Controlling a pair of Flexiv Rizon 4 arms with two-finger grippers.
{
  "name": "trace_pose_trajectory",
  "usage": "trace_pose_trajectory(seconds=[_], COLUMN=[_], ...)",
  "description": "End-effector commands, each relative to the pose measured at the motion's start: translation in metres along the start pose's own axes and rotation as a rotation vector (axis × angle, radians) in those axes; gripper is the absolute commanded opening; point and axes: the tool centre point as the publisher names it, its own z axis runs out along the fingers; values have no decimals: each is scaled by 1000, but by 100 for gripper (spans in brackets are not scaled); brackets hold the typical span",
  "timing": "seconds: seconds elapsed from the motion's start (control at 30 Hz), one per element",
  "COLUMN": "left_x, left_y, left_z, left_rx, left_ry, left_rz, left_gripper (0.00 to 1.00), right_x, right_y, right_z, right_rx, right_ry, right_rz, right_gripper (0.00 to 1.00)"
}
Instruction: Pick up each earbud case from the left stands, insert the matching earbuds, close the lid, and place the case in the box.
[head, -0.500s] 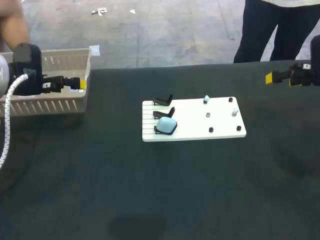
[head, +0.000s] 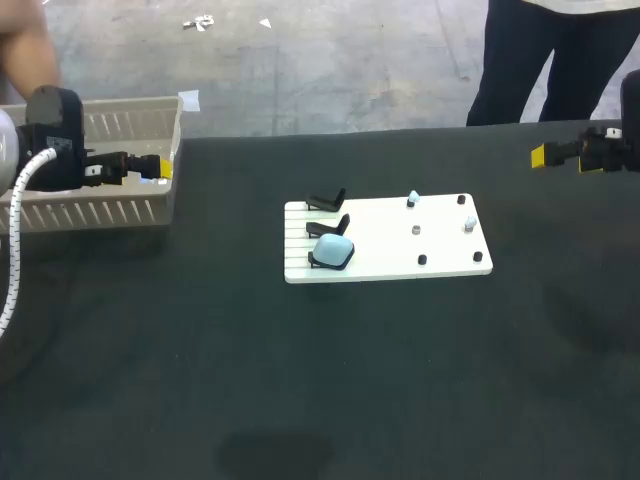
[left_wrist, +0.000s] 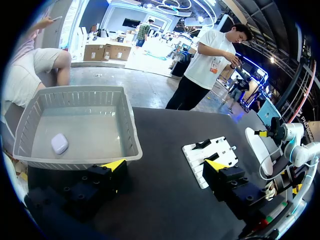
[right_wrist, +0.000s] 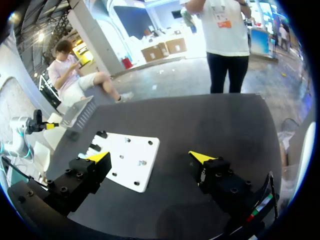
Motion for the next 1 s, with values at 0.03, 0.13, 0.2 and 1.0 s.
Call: trace_pose_trajectory(seconds=[0.03,0.13,0.2,1.0], left_x=[-2,-2,-2,26], left_y=[-3,-7,-11,-66], left_z=[0,0,-3,18], left_rx=[-12,124,246,672], left_ry=[11,-137,-206,-257], left_rz=[-2,142,258,904], left_gripper=[100,100,100,100], right_x=[0,0,0,0], right_y=[-1,-1,-1,-1], right_z=[1,1,1,1], right_rx=[-2,-2,-2,-2], right_ry=[0,0,0,0], right_rz=[-1,-1,-1,-1], right_gripper=[100,100,100,100])
